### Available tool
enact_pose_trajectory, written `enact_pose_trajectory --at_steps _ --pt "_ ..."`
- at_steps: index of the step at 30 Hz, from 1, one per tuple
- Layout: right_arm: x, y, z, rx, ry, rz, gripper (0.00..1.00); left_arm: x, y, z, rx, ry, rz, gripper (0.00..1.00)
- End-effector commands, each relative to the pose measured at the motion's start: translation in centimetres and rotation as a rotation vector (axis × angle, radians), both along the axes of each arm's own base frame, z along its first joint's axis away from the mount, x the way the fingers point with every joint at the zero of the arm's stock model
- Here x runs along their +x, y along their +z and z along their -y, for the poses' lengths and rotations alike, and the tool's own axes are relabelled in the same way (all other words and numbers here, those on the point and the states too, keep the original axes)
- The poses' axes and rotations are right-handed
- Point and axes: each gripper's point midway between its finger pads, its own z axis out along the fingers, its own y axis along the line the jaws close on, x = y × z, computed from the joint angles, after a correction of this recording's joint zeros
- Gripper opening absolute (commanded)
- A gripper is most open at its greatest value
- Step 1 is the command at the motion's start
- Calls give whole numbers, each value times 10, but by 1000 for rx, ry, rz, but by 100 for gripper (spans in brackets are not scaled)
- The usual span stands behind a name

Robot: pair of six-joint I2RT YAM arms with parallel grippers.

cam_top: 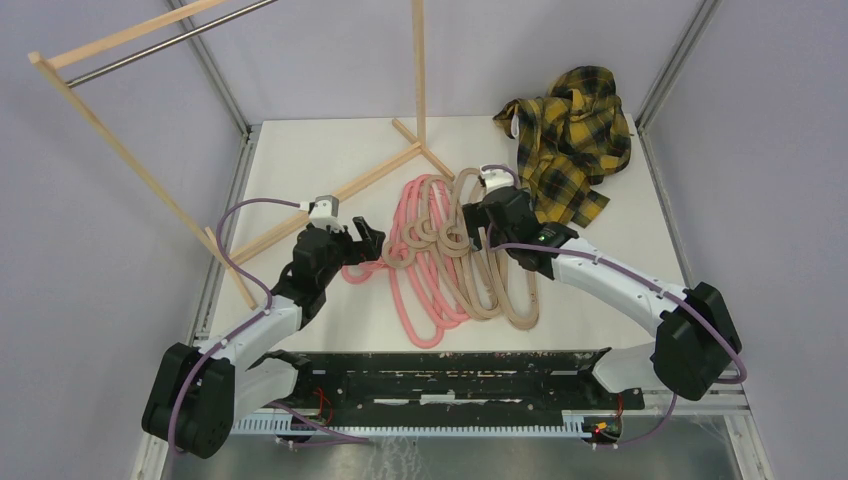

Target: Organize the hangers

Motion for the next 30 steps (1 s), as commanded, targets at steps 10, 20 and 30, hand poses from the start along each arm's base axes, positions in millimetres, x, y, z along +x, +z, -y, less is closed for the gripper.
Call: enact_pose_trajectory --at_steps 10,20,30 --pt "8 -19 -2 -86 11 -35 91 6 8 6 7 -23 31 99" --pt "9 -65 -1 -159 -22 -142 57 2 5 5 15 -32 23 99" --pt "11 -91 1 -179 -43 -190 55 -2 5 5 8 -38 30 99"
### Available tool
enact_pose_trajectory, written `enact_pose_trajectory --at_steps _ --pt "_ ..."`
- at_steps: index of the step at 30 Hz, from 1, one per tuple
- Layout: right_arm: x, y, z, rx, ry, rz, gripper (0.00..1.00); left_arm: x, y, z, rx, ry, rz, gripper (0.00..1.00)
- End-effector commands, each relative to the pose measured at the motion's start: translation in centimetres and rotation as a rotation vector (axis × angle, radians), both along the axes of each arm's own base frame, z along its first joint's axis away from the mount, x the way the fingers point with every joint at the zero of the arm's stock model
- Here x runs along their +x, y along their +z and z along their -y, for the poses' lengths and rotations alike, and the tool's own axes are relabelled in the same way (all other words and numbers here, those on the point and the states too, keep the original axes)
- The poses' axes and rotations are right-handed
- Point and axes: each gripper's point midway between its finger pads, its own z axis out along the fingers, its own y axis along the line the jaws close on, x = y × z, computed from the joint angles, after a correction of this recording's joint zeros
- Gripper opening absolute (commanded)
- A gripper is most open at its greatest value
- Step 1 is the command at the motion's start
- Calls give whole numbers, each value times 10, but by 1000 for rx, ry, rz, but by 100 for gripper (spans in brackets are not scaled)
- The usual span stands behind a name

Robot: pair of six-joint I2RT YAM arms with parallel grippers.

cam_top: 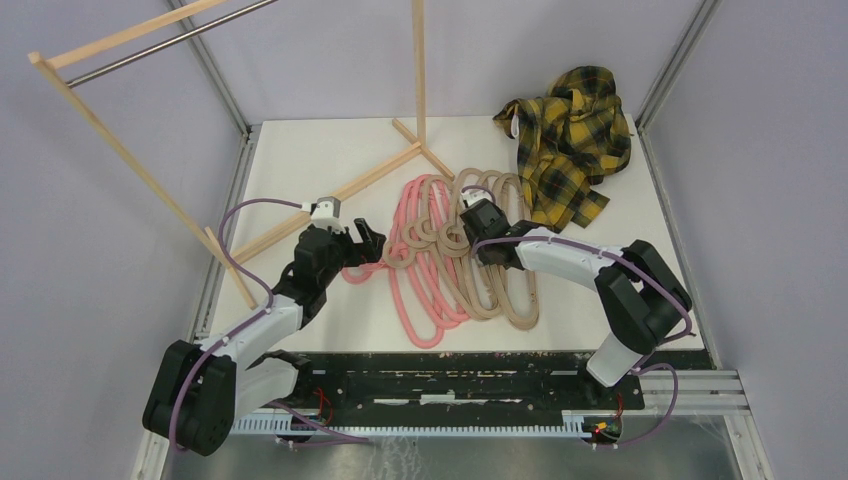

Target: Organize the hangers

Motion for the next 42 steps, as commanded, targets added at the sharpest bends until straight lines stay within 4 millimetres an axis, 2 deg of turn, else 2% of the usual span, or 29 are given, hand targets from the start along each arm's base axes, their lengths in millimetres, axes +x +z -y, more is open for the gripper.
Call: enact_pose_trajectory --at_steps 1,6,12,15,18,24,28,31,33,37,42 --pt "16 6 -9 39 -28 35 54 0 12 4 2 -30 53 99" --pt "16 -3 -5 35 -40 16 45 0 12 5 1 -33 50 99" --pt "13 4 -3 61 -34 12 9 1 14 5 0 -32 54 99" --pt "12 20 -6 85 -19 19 1 1 15 7 1 -35 51 99" --pt "7 42 -14 144 14 27 0 0 17 10 -11 -51 54 99" --pt "-5 103 -33 310 99 67 0 -1 18 10 -17 -54 58 100" --pt "-11 133 -49 409 159 81 0 -3 19 16 -32 -86 68 100" --pt "-11 153 -69 515 207 90 1 -10 33 33 -75 -182 133 100" --pt "-10 166 -87 597 241 92 1 -22 51 48 -124 -258 215 99" --pt "6 184 -114 743 231 125 1 -45 78 71 -175 -348 325 99" --pt "36 195 -146 916 161 163 1 -66 81 95 -181 -395 367 99"
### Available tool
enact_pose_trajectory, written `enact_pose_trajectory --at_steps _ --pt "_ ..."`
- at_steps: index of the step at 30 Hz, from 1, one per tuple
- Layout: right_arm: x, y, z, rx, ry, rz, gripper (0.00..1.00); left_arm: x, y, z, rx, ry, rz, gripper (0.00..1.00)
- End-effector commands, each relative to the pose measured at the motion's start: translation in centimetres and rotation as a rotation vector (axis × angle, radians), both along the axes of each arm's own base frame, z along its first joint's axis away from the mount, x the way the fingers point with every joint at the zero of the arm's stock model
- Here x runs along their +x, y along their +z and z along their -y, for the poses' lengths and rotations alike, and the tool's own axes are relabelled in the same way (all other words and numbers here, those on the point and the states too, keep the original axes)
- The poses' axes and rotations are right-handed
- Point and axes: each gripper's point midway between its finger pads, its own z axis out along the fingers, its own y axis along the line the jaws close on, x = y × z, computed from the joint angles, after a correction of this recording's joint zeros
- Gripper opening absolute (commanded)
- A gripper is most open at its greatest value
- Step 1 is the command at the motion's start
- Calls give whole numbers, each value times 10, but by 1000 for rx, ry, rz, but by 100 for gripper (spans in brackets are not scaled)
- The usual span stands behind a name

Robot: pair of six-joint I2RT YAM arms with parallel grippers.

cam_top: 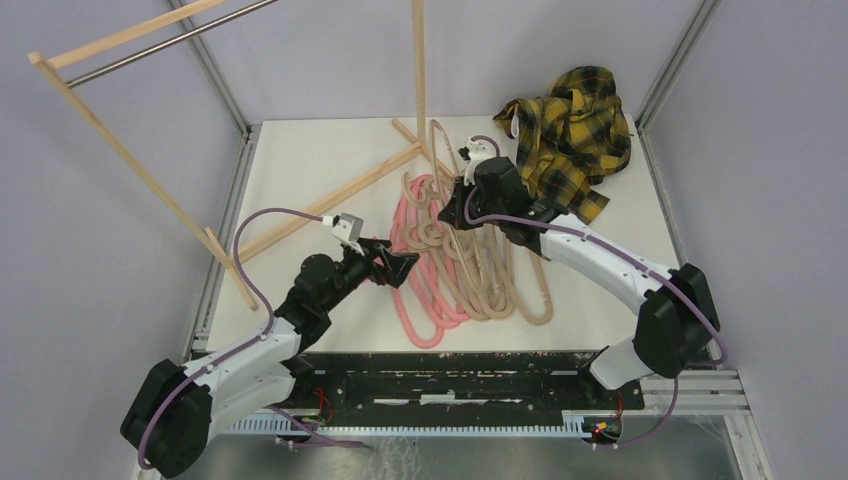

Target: Organize the hangers

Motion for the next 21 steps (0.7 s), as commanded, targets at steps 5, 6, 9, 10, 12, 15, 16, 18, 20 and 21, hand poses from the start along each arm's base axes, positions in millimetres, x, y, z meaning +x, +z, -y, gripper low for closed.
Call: enact_pose_trajectory --at_steps 5,6,9,10,12,15,16,18,20,21 --pt "54 63 -60 384 -98 69 1 -26 17 36 -45 -62 112 99" --pt "55 66 -63 404 -103 69 1 -26 15 40 -35 -52 114 99" --pt "53 77 -72 450 -104 68 1 -22 4 49 14 -17 103 99" --pt "50 79 -75 455 -98 66 1 -20 1 52 24 -7 99 99" --pt "44 81 -80 447 -92 58 1 -16 -4 60 37 5 87 99" --pt "34 81 -85 449 -74 50 1 -11 -9 73 57 21 72 99" --pt "31 82 -86 453 -69 48 1 -9 -12 76 67 30 65 99" --pt "25 81 -86 455 -63 33 1 -5 -18 83 87 57 53 99" --pt "18 82 -85 459 -57 21 1 -1 -20 85 95 95 52 99" --pt "14 83 -84 465 -55 18 1 1 -19 85 96 114 55 99"
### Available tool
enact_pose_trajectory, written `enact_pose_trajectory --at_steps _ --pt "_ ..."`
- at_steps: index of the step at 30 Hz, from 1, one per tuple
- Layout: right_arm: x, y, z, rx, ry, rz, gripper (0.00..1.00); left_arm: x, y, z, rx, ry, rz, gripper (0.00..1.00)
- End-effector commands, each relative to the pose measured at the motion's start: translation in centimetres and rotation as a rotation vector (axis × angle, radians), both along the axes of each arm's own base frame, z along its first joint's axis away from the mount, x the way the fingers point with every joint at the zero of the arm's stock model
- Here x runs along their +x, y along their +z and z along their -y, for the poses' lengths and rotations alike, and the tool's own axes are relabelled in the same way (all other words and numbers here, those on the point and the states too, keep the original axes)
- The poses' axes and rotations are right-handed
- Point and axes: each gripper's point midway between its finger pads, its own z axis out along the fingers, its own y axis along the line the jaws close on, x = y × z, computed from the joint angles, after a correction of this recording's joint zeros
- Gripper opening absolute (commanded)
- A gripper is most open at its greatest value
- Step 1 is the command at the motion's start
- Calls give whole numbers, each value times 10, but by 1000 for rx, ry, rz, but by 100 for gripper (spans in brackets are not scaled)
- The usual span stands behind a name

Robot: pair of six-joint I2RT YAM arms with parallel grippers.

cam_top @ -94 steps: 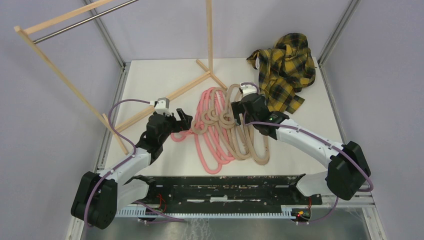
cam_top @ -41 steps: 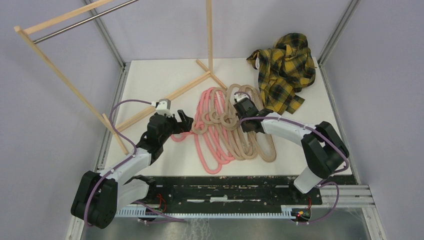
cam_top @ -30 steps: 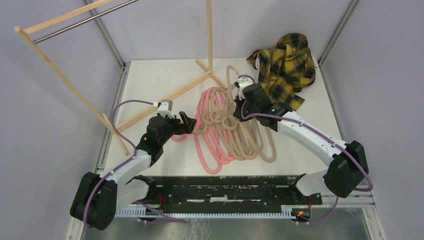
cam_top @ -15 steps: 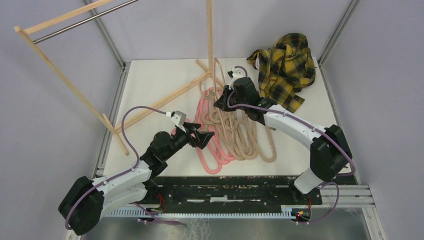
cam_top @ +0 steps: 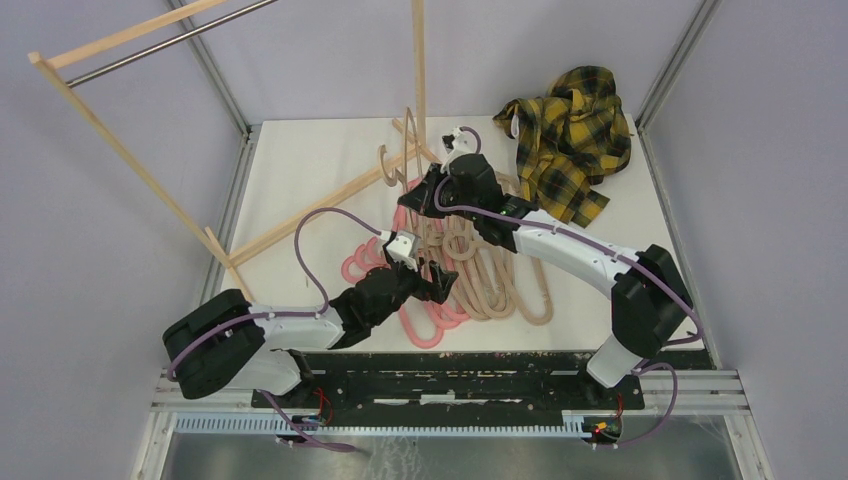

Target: Organize the hangers

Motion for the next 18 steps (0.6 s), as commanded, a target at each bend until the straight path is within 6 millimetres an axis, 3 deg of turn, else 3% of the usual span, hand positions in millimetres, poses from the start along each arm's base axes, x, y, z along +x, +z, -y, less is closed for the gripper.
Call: enact_pose_trajectory --at_steps 1,6,14,18 --pt "-12 48 2 107 0 63 1 24 35 3 -45 139 108 99" --pt "-25 55 13 105 -2 61 1 33 39 -9 -10 230 132 99" --pt "-44 61 14 130 42 27 1 43 32 -19 35 313 132 98" --pt "-51 56 15 123 55 2 1 45 36 -25 41 341 151 86"
